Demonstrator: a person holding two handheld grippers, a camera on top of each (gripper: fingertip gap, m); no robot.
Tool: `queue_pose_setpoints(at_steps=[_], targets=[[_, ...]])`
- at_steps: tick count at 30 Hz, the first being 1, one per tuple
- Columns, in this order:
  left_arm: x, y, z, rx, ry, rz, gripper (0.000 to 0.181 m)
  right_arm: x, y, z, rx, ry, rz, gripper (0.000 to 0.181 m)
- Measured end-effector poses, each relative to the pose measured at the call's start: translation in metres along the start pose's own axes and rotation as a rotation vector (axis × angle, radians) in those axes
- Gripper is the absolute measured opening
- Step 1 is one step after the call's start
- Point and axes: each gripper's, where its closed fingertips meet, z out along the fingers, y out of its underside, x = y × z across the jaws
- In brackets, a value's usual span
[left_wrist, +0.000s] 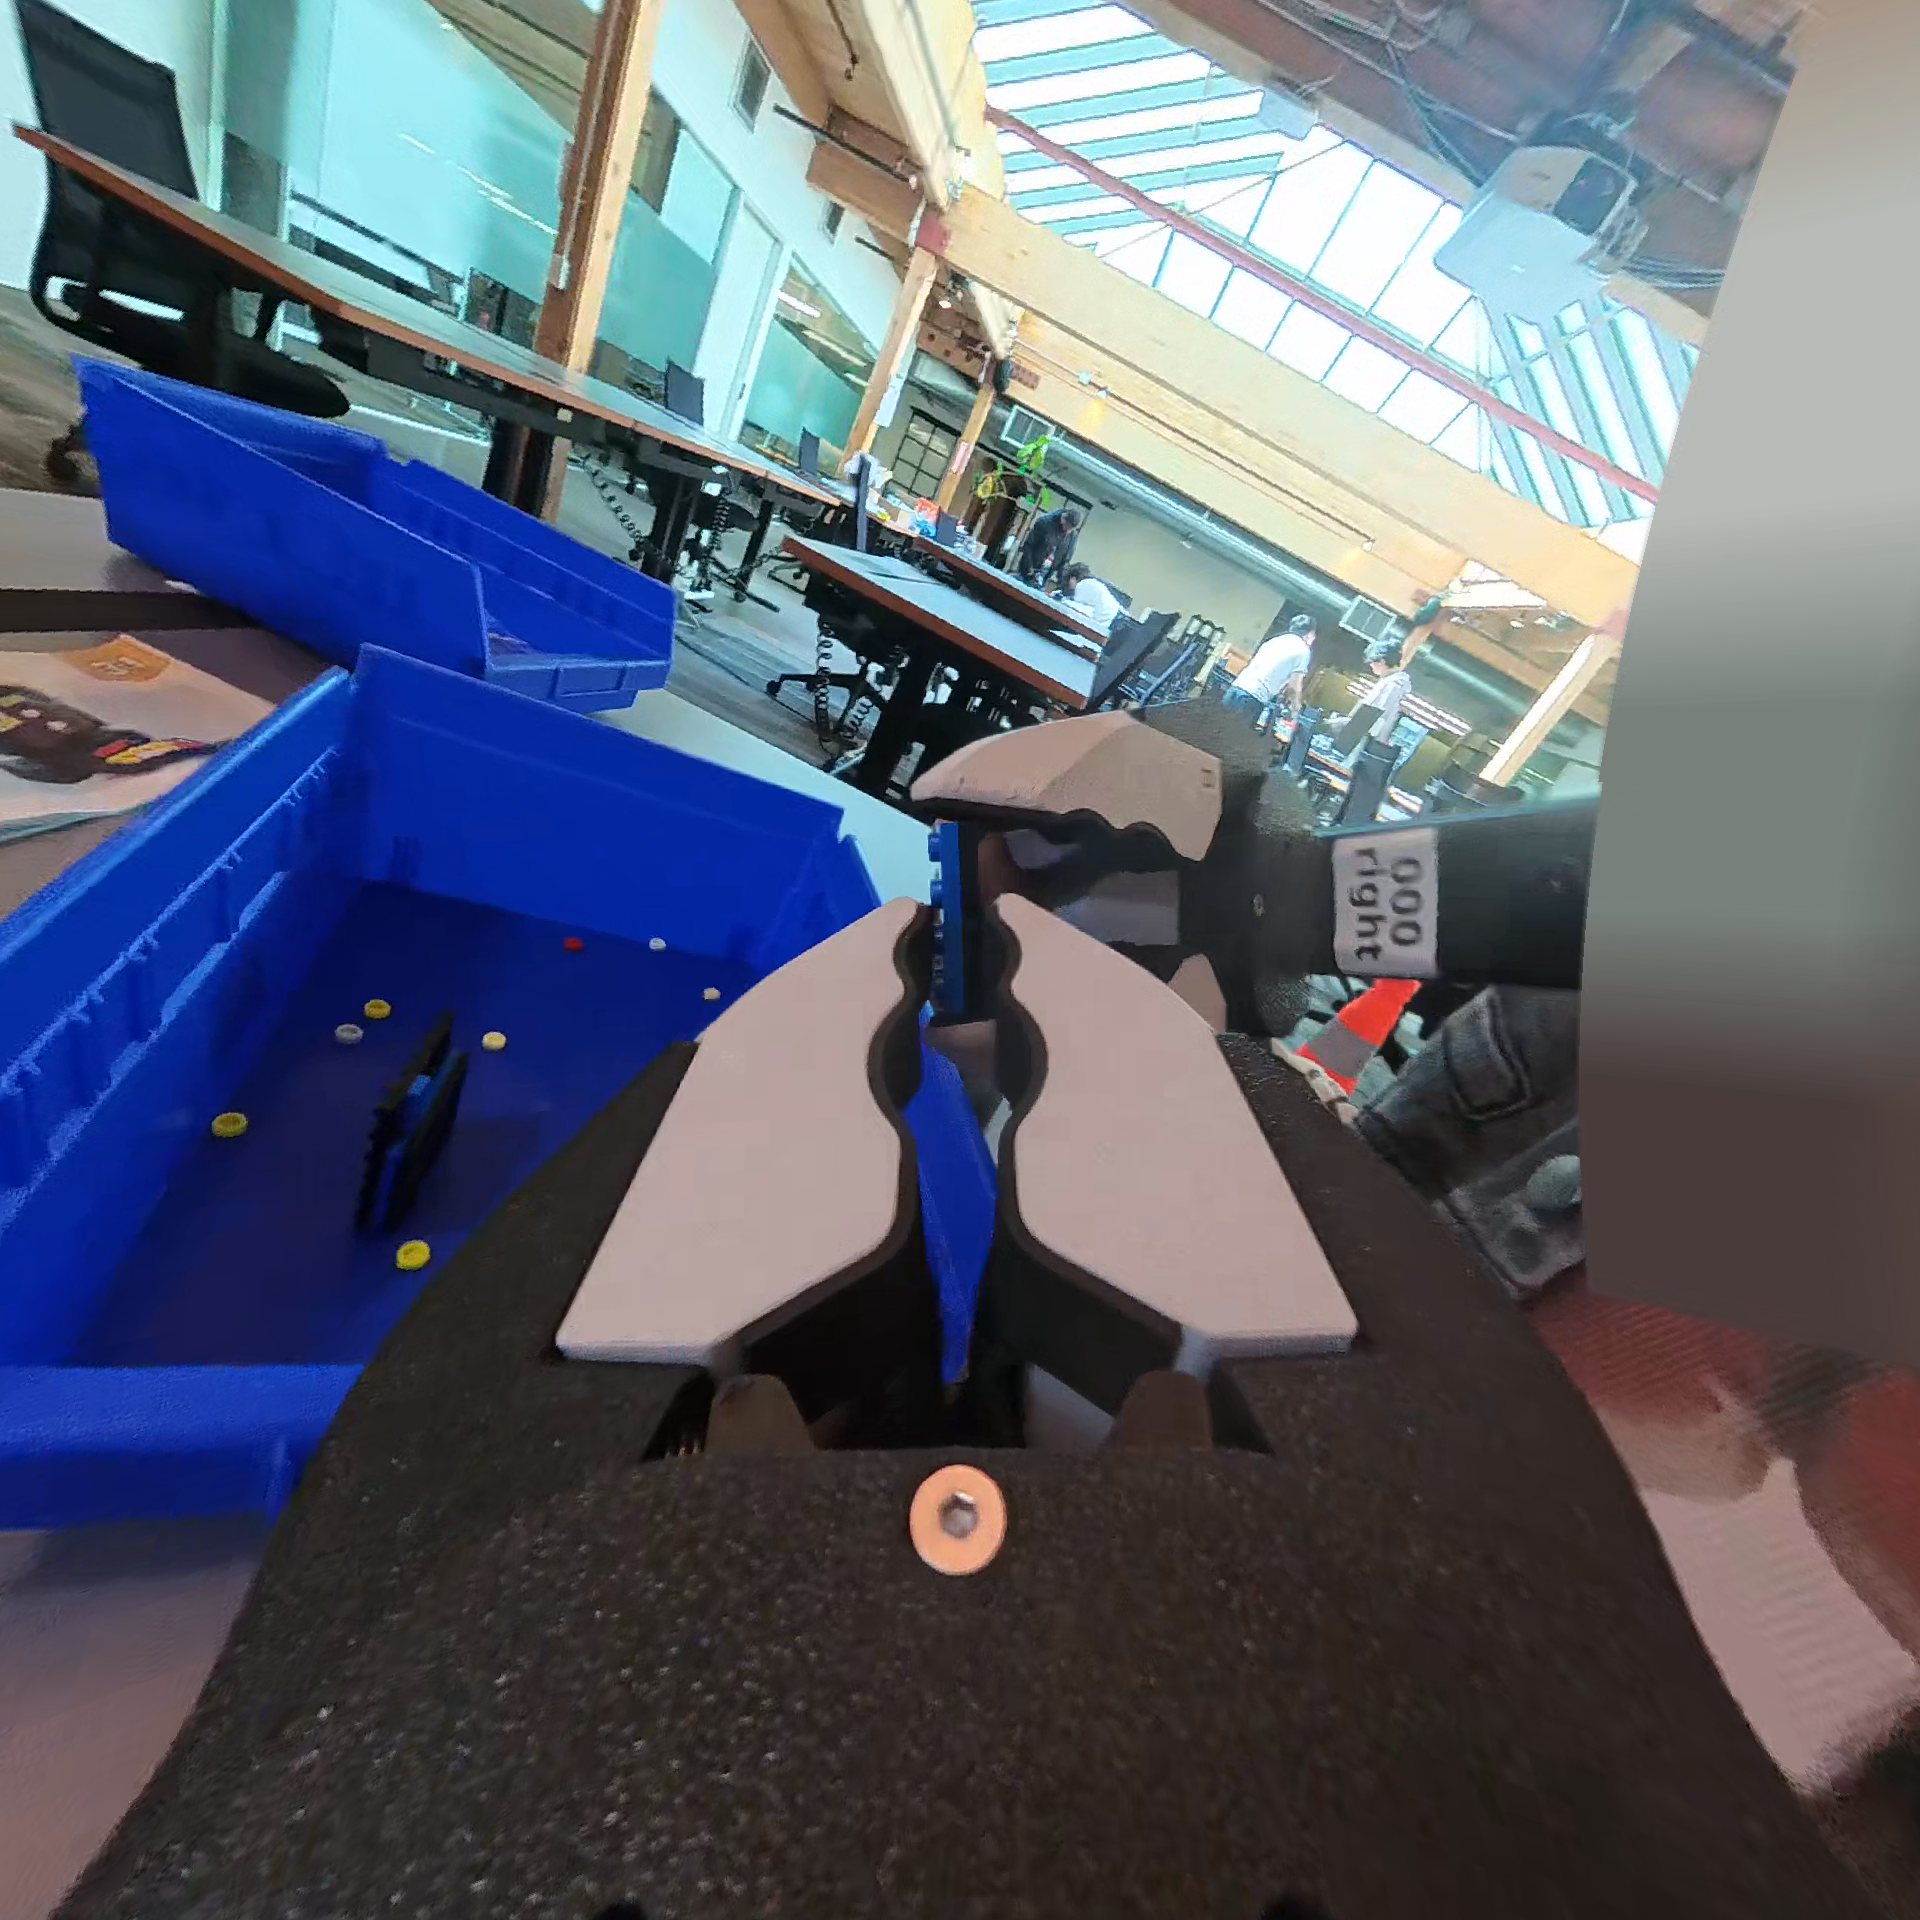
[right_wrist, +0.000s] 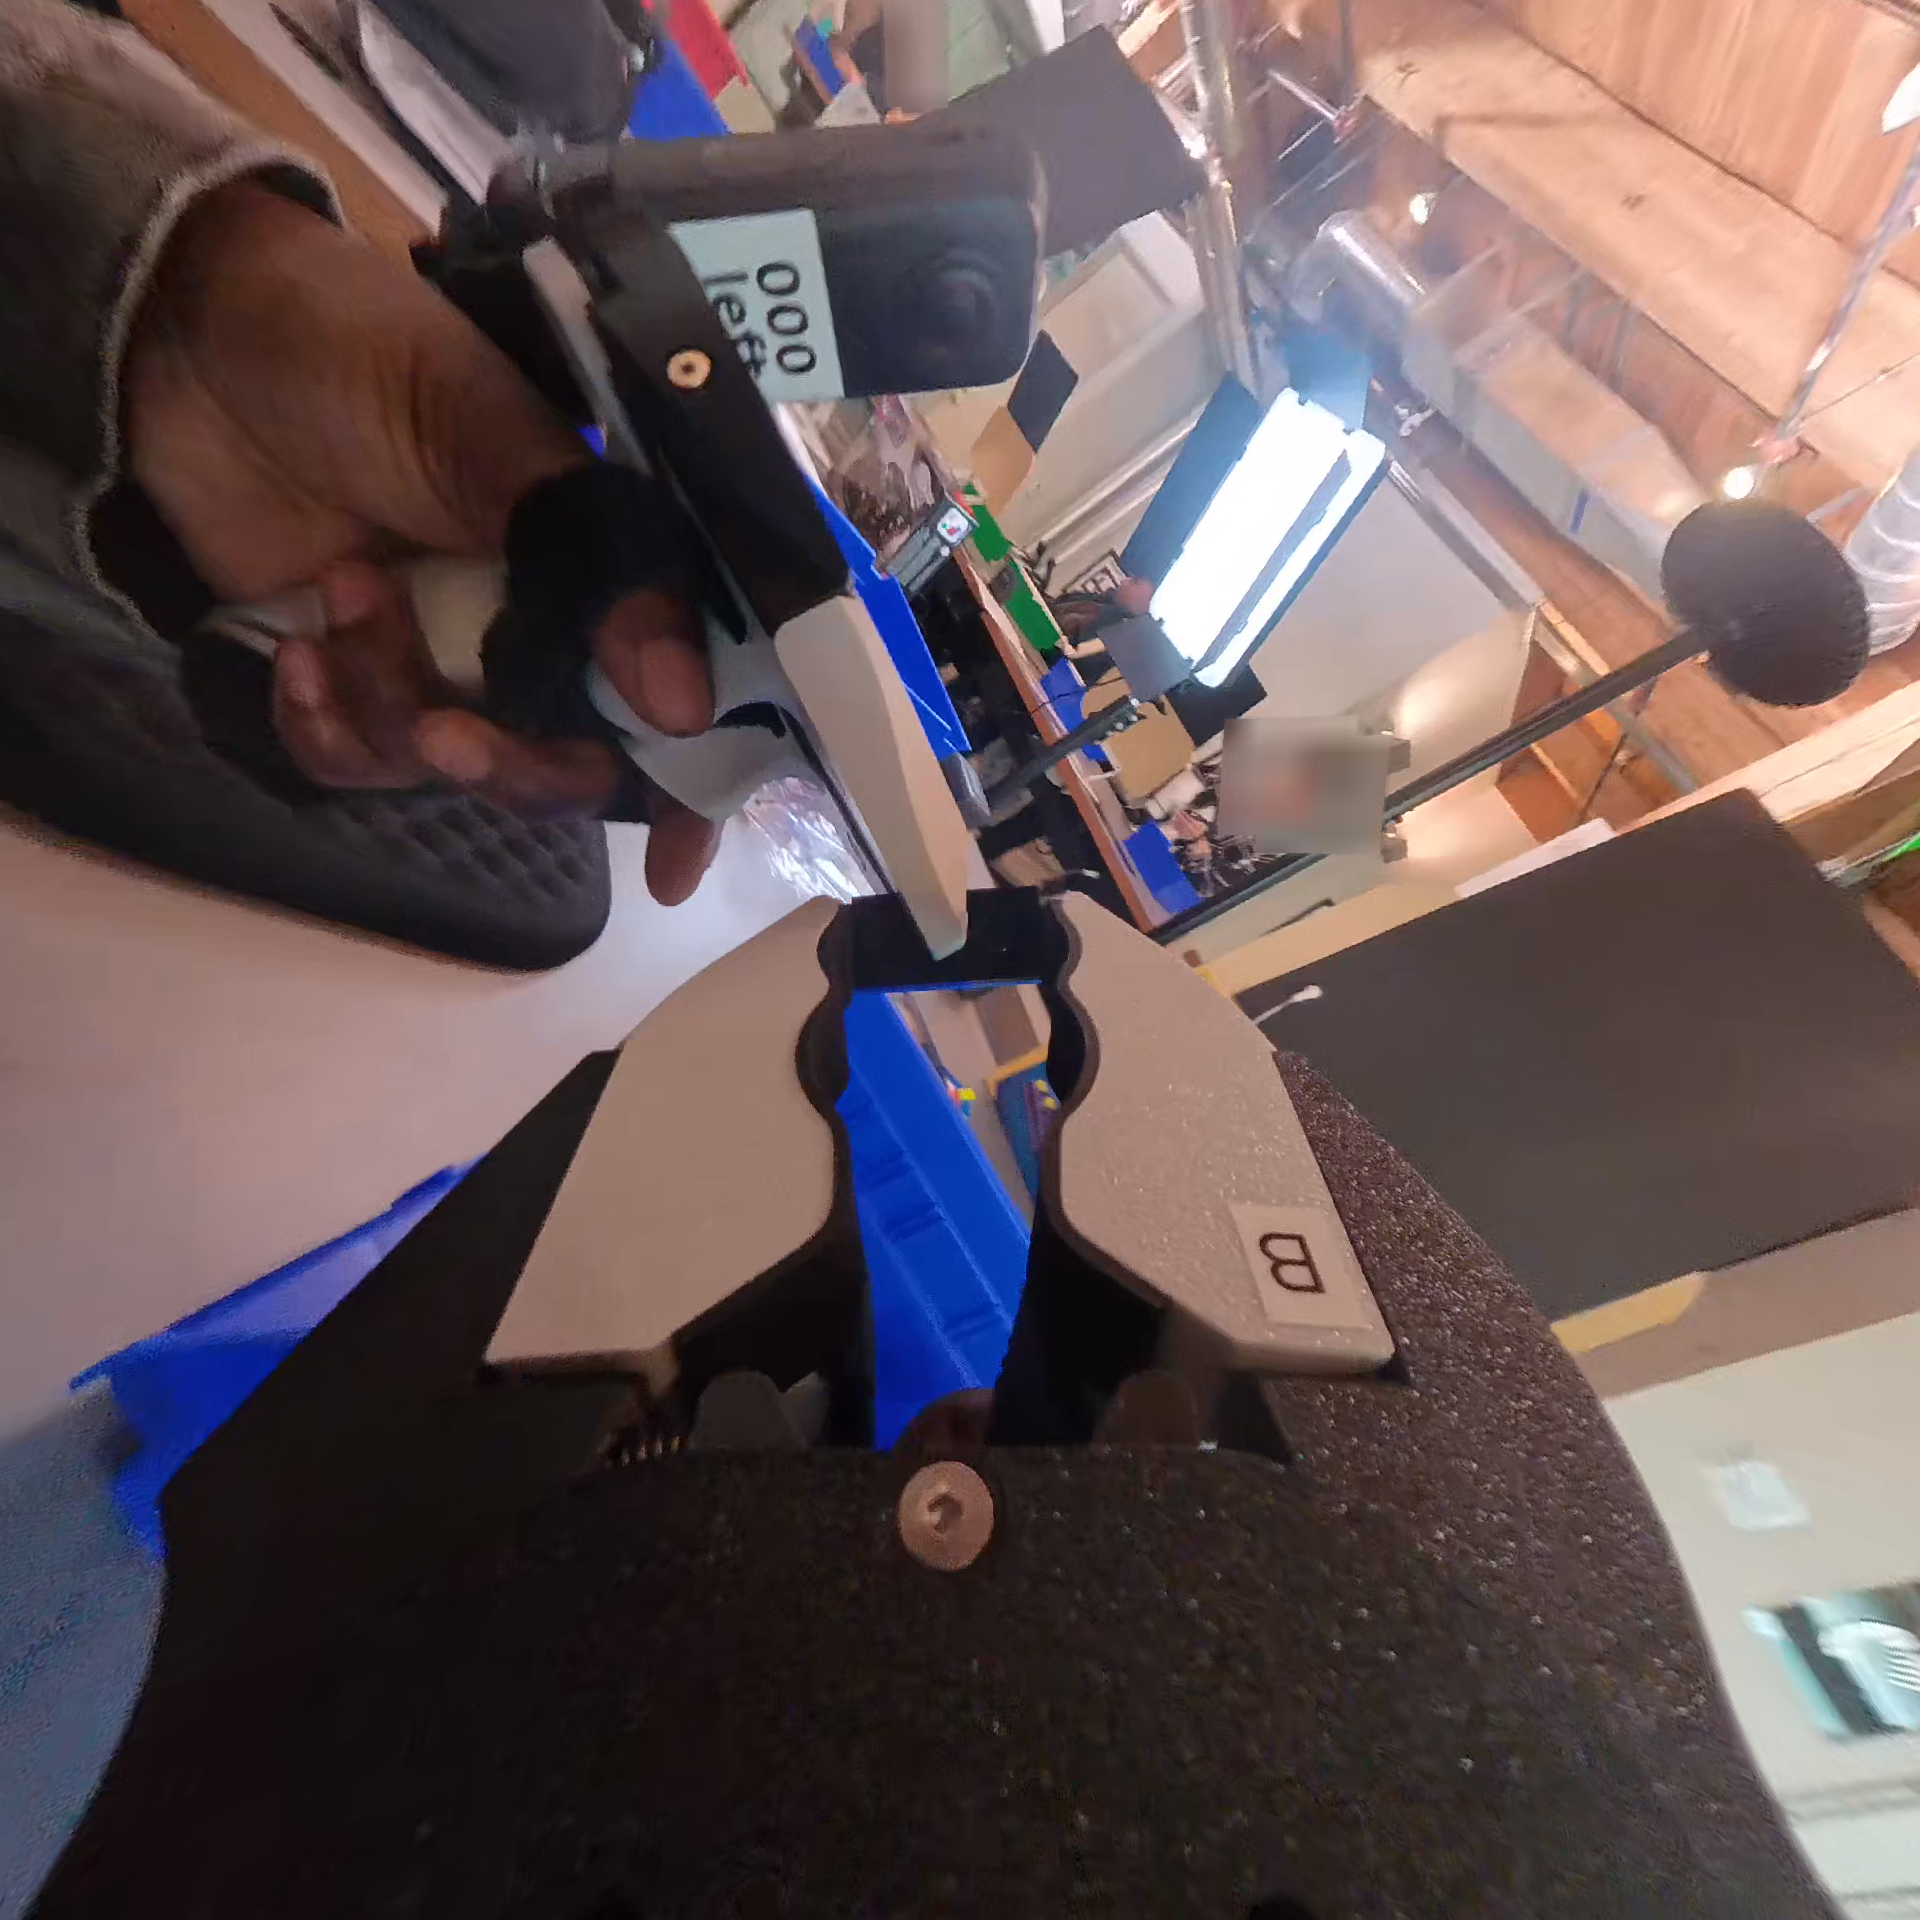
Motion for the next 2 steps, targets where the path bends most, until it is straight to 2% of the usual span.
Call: queue_pose_setpoints(at_steps=[2], targets=[[-0.0014,-0.0120,0.0002,0.046,0.090,0.001,0.019,0.0096,0.0016,0.0045,0.074,-0.015,0.107,0.035]])
